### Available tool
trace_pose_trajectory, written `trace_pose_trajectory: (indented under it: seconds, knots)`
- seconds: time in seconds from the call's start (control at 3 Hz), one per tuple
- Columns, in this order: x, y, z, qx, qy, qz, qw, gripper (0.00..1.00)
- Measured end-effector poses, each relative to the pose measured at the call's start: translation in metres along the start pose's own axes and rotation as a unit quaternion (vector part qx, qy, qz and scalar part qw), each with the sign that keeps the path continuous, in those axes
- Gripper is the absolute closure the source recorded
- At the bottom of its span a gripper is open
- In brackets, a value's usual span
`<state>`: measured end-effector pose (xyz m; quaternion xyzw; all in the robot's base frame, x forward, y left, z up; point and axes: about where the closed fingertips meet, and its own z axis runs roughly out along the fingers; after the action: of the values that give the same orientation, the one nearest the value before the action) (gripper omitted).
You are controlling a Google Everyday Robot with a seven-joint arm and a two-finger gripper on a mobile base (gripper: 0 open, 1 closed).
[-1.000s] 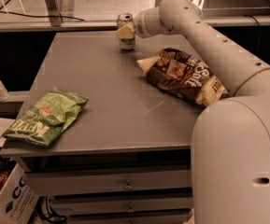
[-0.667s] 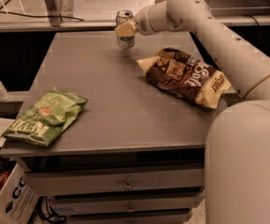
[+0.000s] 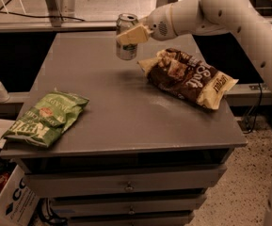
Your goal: Move 7up can near green jalapeno chip bag
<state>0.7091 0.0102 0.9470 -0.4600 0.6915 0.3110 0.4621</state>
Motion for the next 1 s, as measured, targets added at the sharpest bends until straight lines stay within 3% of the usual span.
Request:
trace_pose_trajectory:
  seconds: [0.33,1.0]
  knots:
    - [0.0075,0.0637,-0.0347,-0.067,-0.009,0.002,0.9977,1.0]
    - [0.0068,0.0628,-0.0257,-0.075,-0.005,-0.006,0.9971,1.0]
